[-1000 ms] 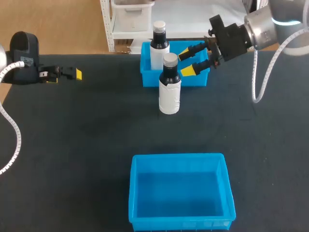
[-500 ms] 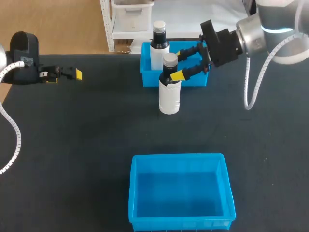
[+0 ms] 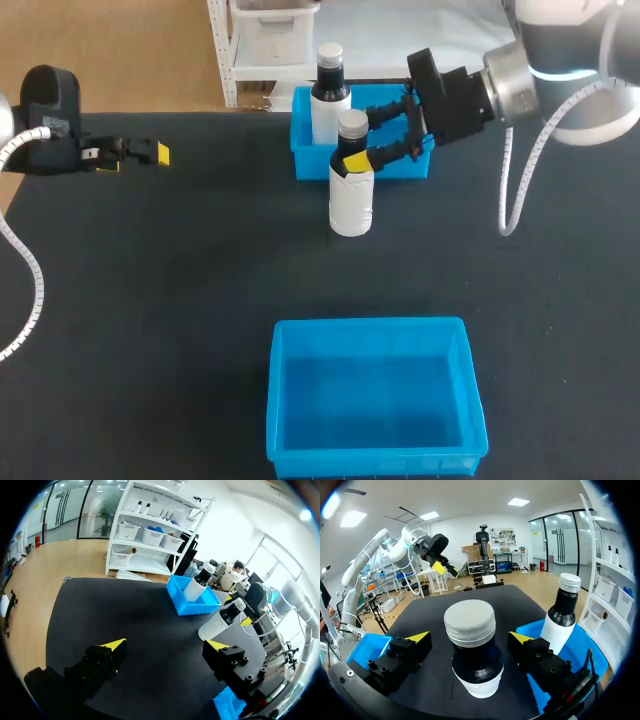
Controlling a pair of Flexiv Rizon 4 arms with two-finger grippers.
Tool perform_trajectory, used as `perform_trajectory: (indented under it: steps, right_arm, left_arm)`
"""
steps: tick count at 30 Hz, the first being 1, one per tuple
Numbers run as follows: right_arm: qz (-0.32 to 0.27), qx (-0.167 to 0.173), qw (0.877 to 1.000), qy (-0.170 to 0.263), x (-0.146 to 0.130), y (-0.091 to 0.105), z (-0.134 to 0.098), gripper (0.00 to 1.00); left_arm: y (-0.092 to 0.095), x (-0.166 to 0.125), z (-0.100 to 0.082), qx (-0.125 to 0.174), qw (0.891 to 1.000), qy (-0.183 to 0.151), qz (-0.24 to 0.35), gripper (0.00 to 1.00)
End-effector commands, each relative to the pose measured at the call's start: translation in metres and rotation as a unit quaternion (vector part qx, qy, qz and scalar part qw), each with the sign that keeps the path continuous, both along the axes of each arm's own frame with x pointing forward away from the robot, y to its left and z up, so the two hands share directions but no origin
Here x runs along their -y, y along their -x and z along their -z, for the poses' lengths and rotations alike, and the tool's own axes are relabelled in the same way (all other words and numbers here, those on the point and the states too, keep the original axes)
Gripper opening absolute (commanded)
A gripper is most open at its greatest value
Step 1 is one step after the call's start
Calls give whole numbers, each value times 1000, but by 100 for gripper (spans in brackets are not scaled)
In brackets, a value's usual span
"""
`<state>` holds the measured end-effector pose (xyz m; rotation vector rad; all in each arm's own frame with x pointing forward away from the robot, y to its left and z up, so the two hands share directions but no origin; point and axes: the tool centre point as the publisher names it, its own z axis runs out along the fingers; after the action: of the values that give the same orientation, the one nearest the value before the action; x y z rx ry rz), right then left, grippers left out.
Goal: Pick up the bottle, and place it in the far bin if it is heavy, or in the near bin if it is light.
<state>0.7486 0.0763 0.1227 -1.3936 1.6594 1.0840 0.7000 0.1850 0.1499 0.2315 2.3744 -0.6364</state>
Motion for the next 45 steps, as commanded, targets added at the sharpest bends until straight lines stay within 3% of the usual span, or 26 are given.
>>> perform_trajectory:
  steps: [1, 6, 8, 13, 16, 22, 25, 31, 33, 34, 40, 45]
  right_arm:
    - [1, 1, 1000, -3, -2, 1, 2, 100]
    - [0, 0, 1000, -9, -4, -1, 3, 86]
    - [-1, 1, 1000, -10, -5, -2, 3, 72]
    - [-2, 2, 1000, -11, -6, -3, 2, 62]
    - [-4, 3, 1000, -11, -6, -2, 2, 49]
    - [-5, 9, 1000, -2, 2, 2, -5, 40]
    - [-3, 14, 1000, 3, 8, 5, -11, 28]
    - [6, 31, 999, 9, 23, 14, -29, 23]
    - [13, 38, 999, 15, 31, 17, -36, 3]
    - [16, 40, 999, 17, 36, 18, -38, 0]
    - [42, 46, 998, 29, 66, 16, -53, 0]
    - [81, 44, 995, 37, 109, 0, -64, 0]
  left_arm:
    - [0, 0, 0, 0, 1000, 0, 0, 100]
    - [0, 0, 0, 0, 1000, 0, 0, 100]
    - [0, 0, 0, 0, 1000, 0, 0, 100]
    - [0, 0, 0, 0, 1000, 0, 0, 100]
    - [0, 0, 0, 0, 1000, 0, 0, 100]
    - [0, 0, 0, 0, 1000, 0, 0, 100]
    - [0, 0, 0, 0, 1000, 0, 0, 100]
    - [0, 0, 0, 0, 1000, 0, 0, 100]
    - [0, 0, 0, 0, 1000, 0, 0, 100]
    - [0, 0, 0, 0, 1000, 0, 0, 100]
    - [0, 0, 0, 0, 1000, 0, 0, 100]
    - [0, 0, 0, 0, 1000, 0, 0, 100]
